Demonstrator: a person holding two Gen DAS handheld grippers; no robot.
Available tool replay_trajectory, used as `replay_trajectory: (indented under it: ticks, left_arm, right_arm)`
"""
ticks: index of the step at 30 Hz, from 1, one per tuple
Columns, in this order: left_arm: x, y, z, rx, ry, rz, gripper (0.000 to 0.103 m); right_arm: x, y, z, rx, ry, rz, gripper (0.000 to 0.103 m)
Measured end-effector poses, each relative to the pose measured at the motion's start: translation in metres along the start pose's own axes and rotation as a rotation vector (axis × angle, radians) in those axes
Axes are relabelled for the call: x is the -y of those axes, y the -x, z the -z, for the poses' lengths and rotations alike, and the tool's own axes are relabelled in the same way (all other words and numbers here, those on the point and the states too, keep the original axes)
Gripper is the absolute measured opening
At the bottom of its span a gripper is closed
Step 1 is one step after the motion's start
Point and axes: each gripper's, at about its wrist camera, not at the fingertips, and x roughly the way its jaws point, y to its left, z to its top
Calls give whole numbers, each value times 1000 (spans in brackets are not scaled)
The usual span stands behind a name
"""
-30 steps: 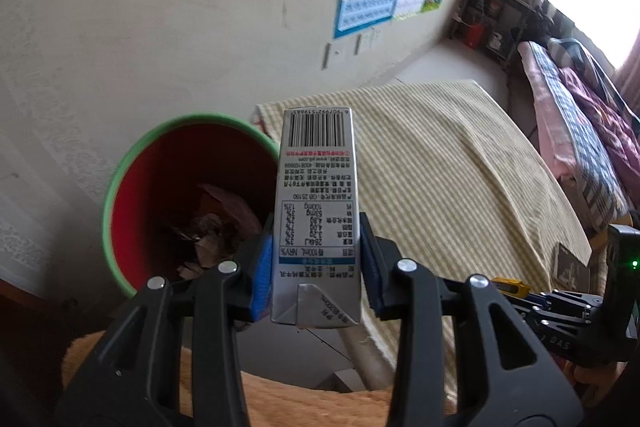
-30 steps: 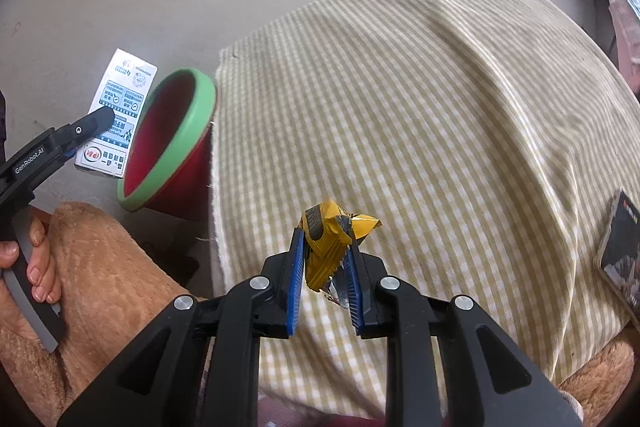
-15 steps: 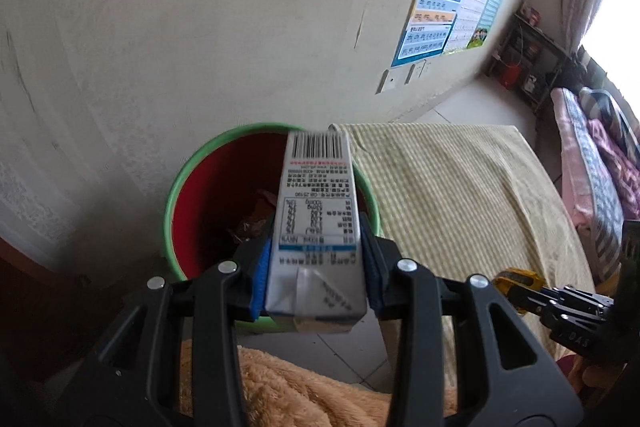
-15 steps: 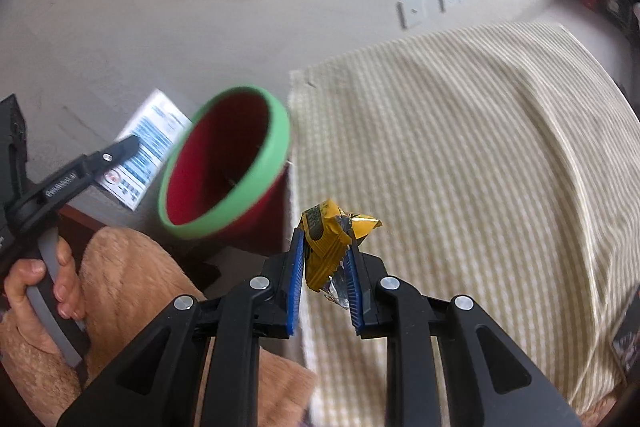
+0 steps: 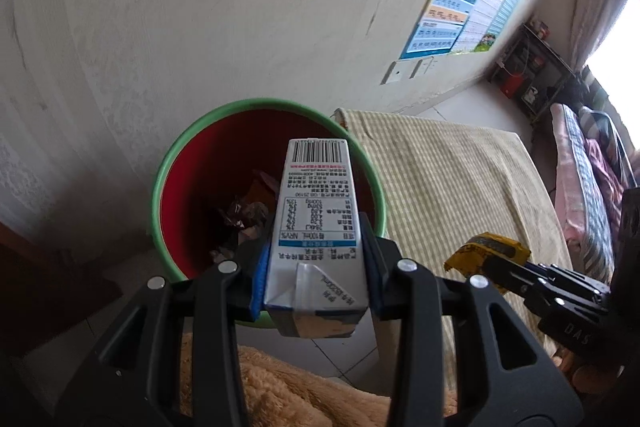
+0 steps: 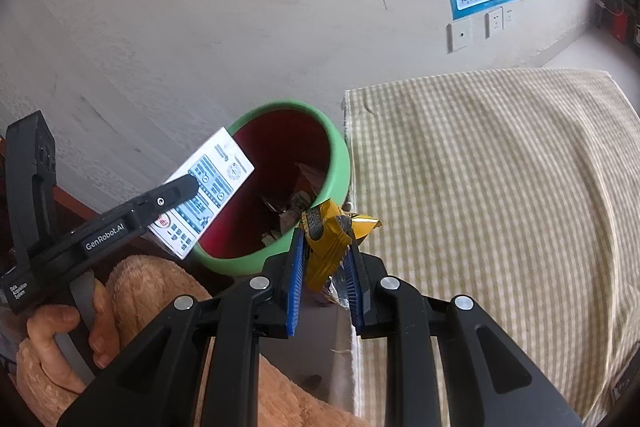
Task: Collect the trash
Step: 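Carry the milk carton and yellow wrapper over the bin while both tools hold them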
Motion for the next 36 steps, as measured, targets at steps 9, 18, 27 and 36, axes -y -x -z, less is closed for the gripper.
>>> replay_trajectory:
  ticks: [9,18,27,36]
  left_arm:
    - [-8,8,-11,26,44,-28,36]
    - [-11,2,-16,29,31,-80,36]
    - [-17,-10,-15,-7,57,-80,36]
    - [-20,-17,-15,-29,74,-84,36]
  right_arm:
    - [-15,-10,-16,12,51,19,20]
    - [-27,-19,-30,22,74,6,20]
    - [-34,-33,-34,3,76,-8,20]
    - [-37,-41,-38,0,69,-15,20]
